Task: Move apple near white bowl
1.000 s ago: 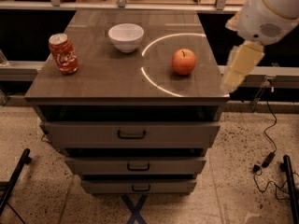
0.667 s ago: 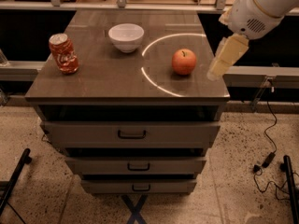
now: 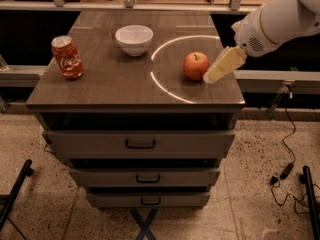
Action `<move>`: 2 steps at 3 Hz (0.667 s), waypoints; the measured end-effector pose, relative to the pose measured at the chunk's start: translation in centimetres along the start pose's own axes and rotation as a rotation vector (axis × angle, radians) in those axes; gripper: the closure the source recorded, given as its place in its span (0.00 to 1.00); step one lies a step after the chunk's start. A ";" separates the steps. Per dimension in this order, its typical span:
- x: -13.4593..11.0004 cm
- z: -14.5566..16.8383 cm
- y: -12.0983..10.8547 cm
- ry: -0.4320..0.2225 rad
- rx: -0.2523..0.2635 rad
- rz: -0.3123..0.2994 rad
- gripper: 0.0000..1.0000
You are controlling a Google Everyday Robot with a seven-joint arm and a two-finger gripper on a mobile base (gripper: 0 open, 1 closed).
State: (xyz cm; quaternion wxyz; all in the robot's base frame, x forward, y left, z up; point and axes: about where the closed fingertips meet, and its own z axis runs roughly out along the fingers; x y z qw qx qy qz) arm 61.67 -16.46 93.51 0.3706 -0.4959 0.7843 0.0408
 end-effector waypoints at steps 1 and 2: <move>1.2 3.5 -1.5 -0.107 0.079 0.131 0.00; 1.7 5.5 -2.5 -0.162 0.106 0.199 0.00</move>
Offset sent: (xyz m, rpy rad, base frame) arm 0.0680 -0.0081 -0.0592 0.3090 -0.1008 -0.2298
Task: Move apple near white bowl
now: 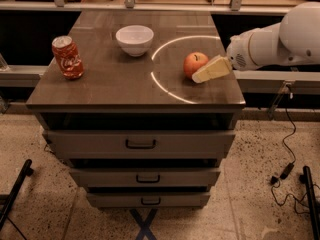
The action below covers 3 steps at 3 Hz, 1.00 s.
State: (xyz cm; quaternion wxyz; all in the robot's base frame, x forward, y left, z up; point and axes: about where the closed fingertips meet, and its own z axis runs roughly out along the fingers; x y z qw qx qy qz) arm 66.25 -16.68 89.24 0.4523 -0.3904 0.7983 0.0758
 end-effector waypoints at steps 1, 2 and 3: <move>0.1 2.8 -0.5 -0.041 -0.007 0.055 0.00; 0.6 4.6 -0.7 -0.057 -0.024 0.099 0.14; 0.8 6.0 -0.4 -0.061 -0.063 0.120 0.37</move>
Offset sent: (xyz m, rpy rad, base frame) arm 0.0486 0.0149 -0.0472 0.1703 0.0477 -0.0453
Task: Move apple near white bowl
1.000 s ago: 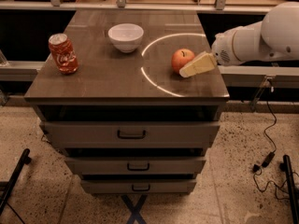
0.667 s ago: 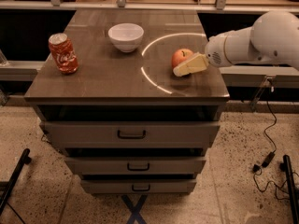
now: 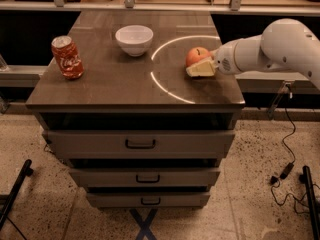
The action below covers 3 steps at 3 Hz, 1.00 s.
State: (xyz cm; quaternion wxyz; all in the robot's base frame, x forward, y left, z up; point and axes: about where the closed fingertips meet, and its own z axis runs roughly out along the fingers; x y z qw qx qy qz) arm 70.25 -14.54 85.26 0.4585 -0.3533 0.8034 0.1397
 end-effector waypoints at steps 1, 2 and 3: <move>-0.6 0.7 0.5 -0.008 -0.045 -0.010 0.60; -2.5 1.3 0.9 -0.025 -0.094 -0.054 0.84; -4.8 2.1 0.8 -0.039 -0.135 -0.102 1.00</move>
Offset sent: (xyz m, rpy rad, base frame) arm 0.0200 0.0350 0.0357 0.0115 -0.0356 0.1820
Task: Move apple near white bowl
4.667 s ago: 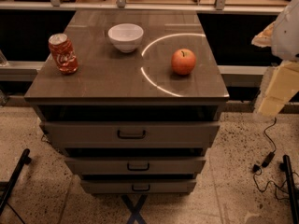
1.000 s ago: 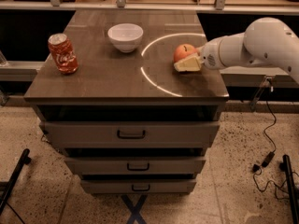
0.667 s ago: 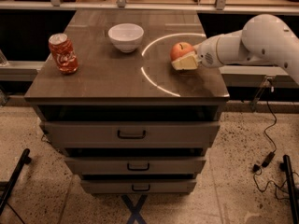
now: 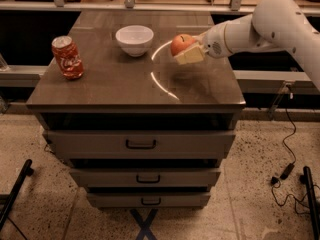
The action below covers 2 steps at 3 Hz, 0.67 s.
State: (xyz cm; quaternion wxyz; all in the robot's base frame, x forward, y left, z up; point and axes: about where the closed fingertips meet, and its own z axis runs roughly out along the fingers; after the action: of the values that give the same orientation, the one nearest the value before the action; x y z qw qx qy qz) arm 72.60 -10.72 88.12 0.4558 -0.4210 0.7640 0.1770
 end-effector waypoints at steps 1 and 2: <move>-2.2 0.8 -1.2 -0.005 -0.021 -0.029 1.00; -2.7 2.1 -2.1 -0.008 -0.031 -0.020 1.00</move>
Offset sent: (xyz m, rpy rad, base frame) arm 0.0556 0.0133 0.0156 0.0164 0.0055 0.0284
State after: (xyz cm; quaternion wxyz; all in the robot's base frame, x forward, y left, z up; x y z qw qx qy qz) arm 76.07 -9.30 89.57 0.4539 -0.4348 0.7552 0.1859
